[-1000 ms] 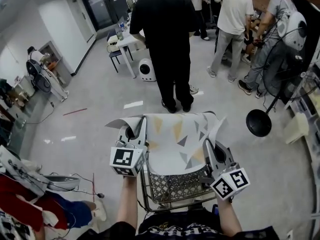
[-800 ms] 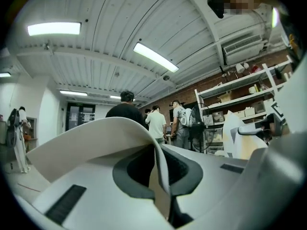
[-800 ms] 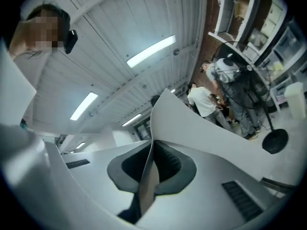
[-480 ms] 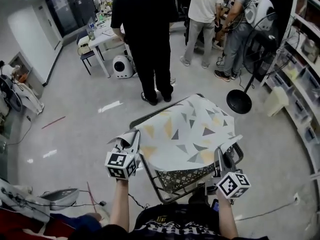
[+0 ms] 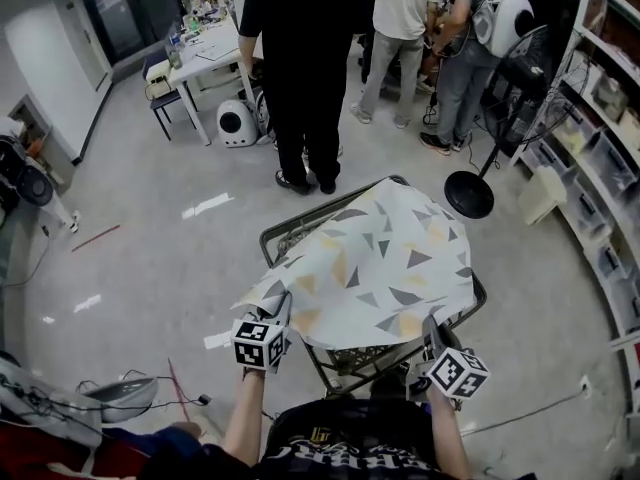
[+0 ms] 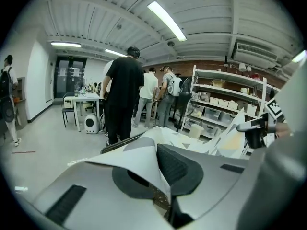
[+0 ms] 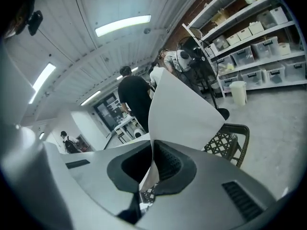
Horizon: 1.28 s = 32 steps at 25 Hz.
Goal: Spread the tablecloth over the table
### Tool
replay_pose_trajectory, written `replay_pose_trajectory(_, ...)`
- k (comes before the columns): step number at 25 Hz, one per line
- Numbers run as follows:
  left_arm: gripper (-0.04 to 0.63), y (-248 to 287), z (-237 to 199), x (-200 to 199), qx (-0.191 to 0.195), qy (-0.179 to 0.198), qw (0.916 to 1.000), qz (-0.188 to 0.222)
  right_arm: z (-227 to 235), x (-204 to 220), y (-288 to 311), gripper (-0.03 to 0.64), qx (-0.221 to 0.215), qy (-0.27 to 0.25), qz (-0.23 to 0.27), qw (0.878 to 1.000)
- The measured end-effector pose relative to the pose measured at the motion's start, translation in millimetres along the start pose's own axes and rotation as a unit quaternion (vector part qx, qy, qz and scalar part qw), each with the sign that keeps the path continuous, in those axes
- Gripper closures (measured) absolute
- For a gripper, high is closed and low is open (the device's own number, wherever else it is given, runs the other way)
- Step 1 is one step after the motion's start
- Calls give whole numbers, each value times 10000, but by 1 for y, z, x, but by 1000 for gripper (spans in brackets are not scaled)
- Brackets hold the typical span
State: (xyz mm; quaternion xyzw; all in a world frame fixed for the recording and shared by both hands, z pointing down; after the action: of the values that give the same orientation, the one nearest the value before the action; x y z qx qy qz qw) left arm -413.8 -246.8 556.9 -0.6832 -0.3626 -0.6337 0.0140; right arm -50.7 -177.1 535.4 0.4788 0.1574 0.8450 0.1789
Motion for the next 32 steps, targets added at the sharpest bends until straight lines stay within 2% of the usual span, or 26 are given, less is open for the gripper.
replay_pose_trajectory(2,563,2,-2,1,-6,-39,10000,57,3,8,1,600,6,-6,-159,9999)
replay_pose_trajectory(3,565,2,-4,-5,-61,107,9998,125,5,10,0,600,-30,-7,-207,9998)
replay_pose_trajectory(5,565,5,-9,-32,-229,824,9961,215,8,8,-3,599,-116,29,-220,9997)
replay_pose_trajectory(6,564,9,-12,-52,-307,1261,9913,232,9,5,-3,599,-177,92,-233,9995)
replay_pose_trajectory(10,563,28,-21,-144,-426,2548,9653,380,4,-10,0,598,-478,423,-281,9976)
replay_pose_trajectory(12,560,37,-15,-185,-385,3351,9405,406,-1,-19,2,595,-648,448,-254,9966)
replay_pose_trajectory(13,557,41,-10,-202,-351,3805,9231,420,-4,-24,4,594,-728,446,-221,9961)
replay_pose_trajectory(15,554,43,0,-229,-335,4674,8819,521,-12,-32,7,594,-866,458,-120,9951)
replay_pose_trajectory(16,552,43,3,-236,-367,4981,8643,597,-16,-34,10,594,-918,463,-76,9947)
replay_pose_trajectory(17,552,42,3,-238,-423,5116,8555,676,-19,-36,12,594,-958,459,-61,9943)
replay_pose_trajectory(18,552,42,0,-234,-497,5043,8589,747,-21,-35,14,594,-987,451,-91,9941)
replay_pose_trajectory(19,552,41,-6,-225,-576,4766,8737,786,-21,-34,16,594,-994,444,-163,9939)
replay_pose_trajectory(21,552,39,-29,-187,-663,3751,9222,664,-12,-26,17,594,-876,423,-339,9947)
replay_pose_trajectory(22,552,38,-42,-159,-645,3104,9470,516,-4,-19,17,595,-753,409,-417,9954)
replay_pose_trajectory(23,549,36,-54,-127,-599,2428,9675,366,5,-11,17,597,-608,387,-478,9963)
replay_pose_trajectory(24,545,35,-63,-92,-544,1778,9823,249,16,-1,18,598,-464,352,-532,9969)
replay_pose_trajectory(25,543,34,-69,-58,-497,1189,9915,167,25,10,19,598,-339,303,-607,9971)
replay_pose_trajectory(26,543,34,-73,-28,-464,675,9966,104,33,21,20,598,-230,255,-717,9968)
replay_pose_trajectory(28,545,34,-75,10,-412,-155,9990,-16,37,32,23,598,-14,213,-988,9949)
replay_pose_trajectory(30,546,35,-74,36,-330,-799,9961,-201,37,35,24,598,175,213,-1222,9921)
replay_pose_trajectory(32,546,35,-71,72,-233,-1283,9903,-490,38,45,24,598,322,161,-1380,9898)
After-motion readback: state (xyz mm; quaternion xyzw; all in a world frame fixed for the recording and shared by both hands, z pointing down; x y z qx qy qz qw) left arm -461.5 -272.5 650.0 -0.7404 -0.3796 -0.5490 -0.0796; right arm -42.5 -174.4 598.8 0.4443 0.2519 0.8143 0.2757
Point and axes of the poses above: the fingertips, and each gripper's own axes: y forward along the fingers, z to its right, x out of its underside, the point moved 6 cm from there along -y, backward along the fingers, and after that the axes turned 6 degrees about x, right-handed, at the moved point
